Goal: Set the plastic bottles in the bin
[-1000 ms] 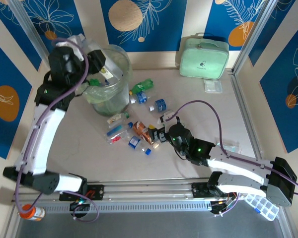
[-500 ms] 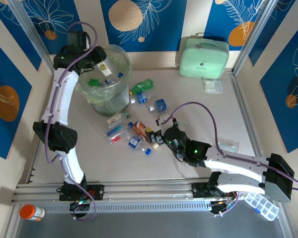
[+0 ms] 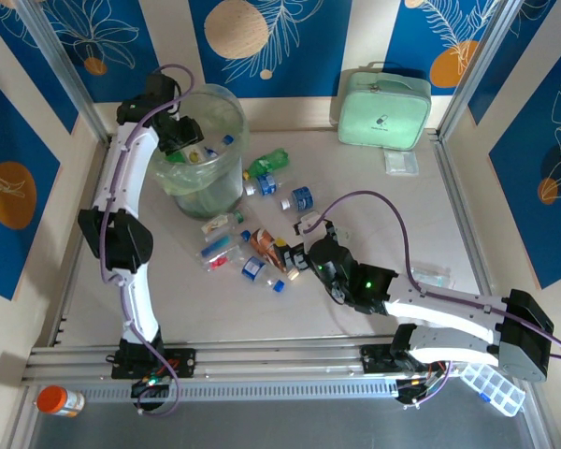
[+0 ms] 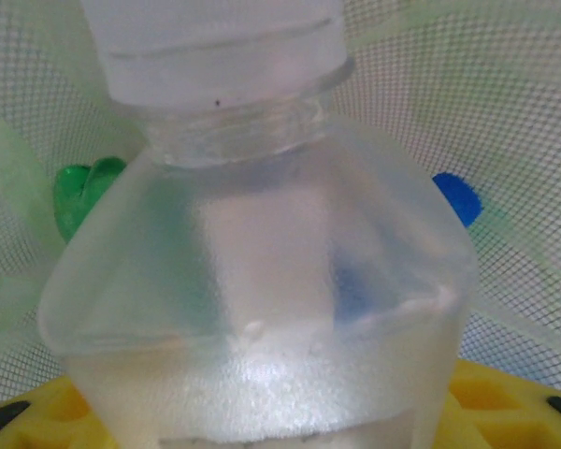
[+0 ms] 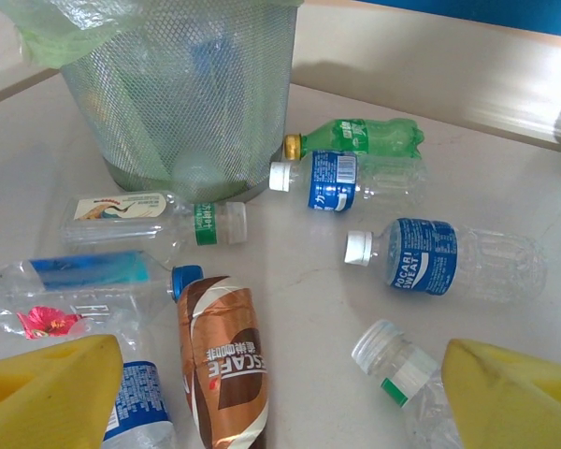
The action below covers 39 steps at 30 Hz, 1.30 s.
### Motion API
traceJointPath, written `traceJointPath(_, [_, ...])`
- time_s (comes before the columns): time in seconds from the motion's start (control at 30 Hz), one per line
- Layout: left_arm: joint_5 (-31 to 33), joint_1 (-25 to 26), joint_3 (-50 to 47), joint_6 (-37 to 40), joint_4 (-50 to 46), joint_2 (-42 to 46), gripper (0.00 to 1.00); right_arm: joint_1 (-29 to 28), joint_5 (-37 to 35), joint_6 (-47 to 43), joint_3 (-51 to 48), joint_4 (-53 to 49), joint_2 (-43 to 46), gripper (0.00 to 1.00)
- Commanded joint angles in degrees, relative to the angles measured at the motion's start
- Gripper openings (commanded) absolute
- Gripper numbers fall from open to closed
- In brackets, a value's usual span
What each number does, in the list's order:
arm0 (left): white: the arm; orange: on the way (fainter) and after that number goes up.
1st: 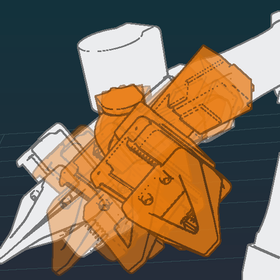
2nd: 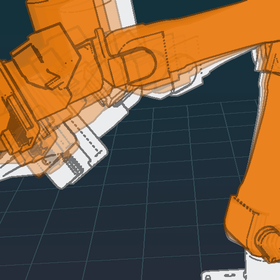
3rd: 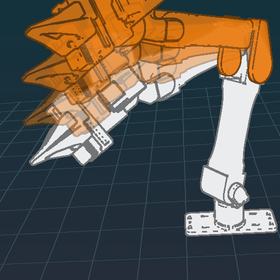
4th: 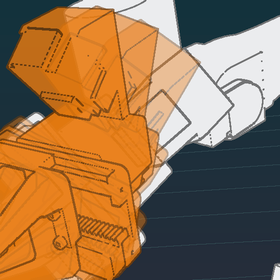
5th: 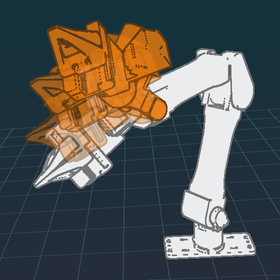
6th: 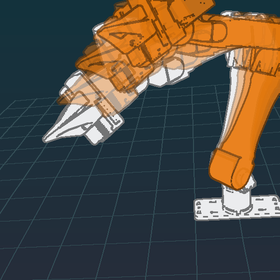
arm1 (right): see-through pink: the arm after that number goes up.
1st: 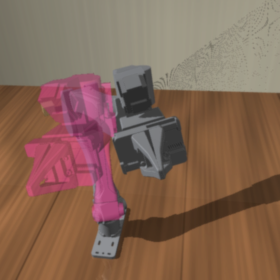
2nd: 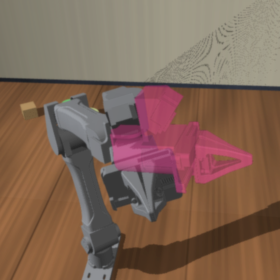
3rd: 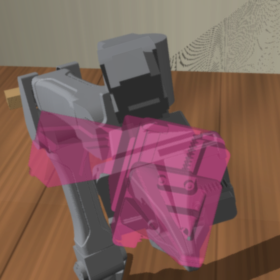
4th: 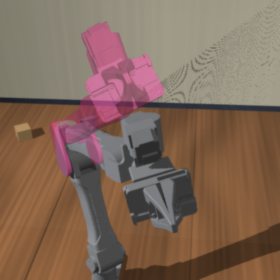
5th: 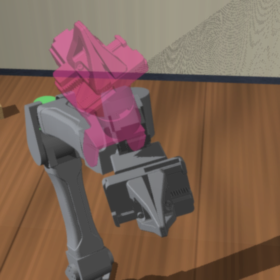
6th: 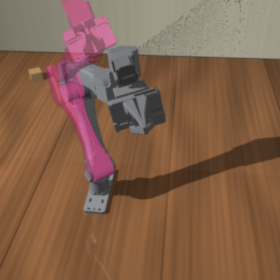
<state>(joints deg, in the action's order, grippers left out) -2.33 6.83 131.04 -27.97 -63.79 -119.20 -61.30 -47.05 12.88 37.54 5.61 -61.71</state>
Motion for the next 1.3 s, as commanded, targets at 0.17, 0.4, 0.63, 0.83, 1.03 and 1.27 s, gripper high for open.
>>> traceJointPath(0.17, [-1.25,-3.32,1.06,1.86,-3.39,-7.53,0.48,-0.93,-1.91,-0.98,2.26,1.36,-0.47,0.89])
traceJointPath(0.4, [-4.96,-3.32,0.03,1.27,-0.98,-8.34,0.68,-1.06,-1.82,-1.41,2.77,1.65,-1.99,0.89])
traceJointPath(0.63, [-9.28,-3.23,-1.47,-1.65,2.31,-3.78,0.83,-1.43,-2.54,-1.92,2.93,1.90,-2.62,0.89])
traceJointPath(0.83, [-15.33,-2.97,-10.52,-5.78,12.51,6.57,0.91,-1.44,-2.41,-2.34,2.65,2.39,-2.25,0.90])
traceJointPath(1.03, [-14.64,-2.41,-18.02,-6.04,18.94,17.13,0.98,-1.37,-2.58,-2.51,2.63,2.33,-2.11,0.90])
traceJointPath(1.27, [1.06,2.11,-34.82,-0.96,24.78,36.99,0.96,-0.84,-5.44,-1.78,0.31,3.49,2.49,0.90])
